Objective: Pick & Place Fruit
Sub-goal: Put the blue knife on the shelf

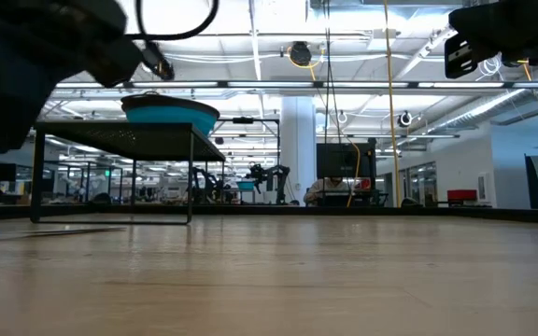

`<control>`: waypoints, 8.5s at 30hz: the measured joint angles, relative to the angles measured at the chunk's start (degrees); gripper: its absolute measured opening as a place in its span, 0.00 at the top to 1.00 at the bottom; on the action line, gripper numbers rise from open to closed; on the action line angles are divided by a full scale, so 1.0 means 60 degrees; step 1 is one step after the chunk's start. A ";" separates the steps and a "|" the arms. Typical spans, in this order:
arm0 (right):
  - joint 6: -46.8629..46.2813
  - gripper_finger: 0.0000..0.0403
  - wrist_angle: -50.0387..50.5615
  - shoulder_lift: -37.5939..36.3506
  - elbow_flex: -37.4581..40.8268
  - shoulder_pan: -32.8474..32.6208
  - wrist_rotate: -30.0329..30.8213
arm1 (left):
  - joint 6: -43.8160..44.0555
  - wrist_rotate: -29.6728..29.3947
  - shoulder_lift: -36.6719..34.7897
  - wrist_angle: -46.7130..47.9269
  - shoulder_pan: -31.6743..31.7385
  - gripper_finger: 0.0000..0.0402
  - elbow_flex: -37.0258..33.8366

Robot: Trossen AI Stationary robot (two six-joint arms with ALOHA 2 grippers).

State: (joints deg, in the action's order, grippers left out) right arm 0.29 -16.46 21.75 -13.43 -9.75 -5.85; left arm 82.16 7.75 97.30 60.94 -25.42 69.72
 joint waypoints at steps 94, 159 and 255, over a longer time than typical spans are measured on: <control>0.0066 1.00 -0.0359 0.0002 0.0000 0.0002 0.0015 | -0.8994 -0.0900 -0.0135 -0.2094 0.1223 0.98 0.1561; 0.0320 1.00 -0.0359 0.0002 -0.0004 0.0002 0.0015 | -1.4359 -0.4069 -0.2678 0.4795 0.5504 0.91 0.2098; -0.0458 1.00 -0.0359 0.0002 -0.0004 -0.0002 0.0466 | -1.7488 -0.2989 -0.2714 0.2736 0.7871 0.90 0.0188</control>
State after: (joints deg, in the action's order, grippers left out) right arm -2.46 -18.61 21.76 -13.45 -9.76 -3.05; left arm -22.76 -10.18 81.01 77.36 21.80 70.85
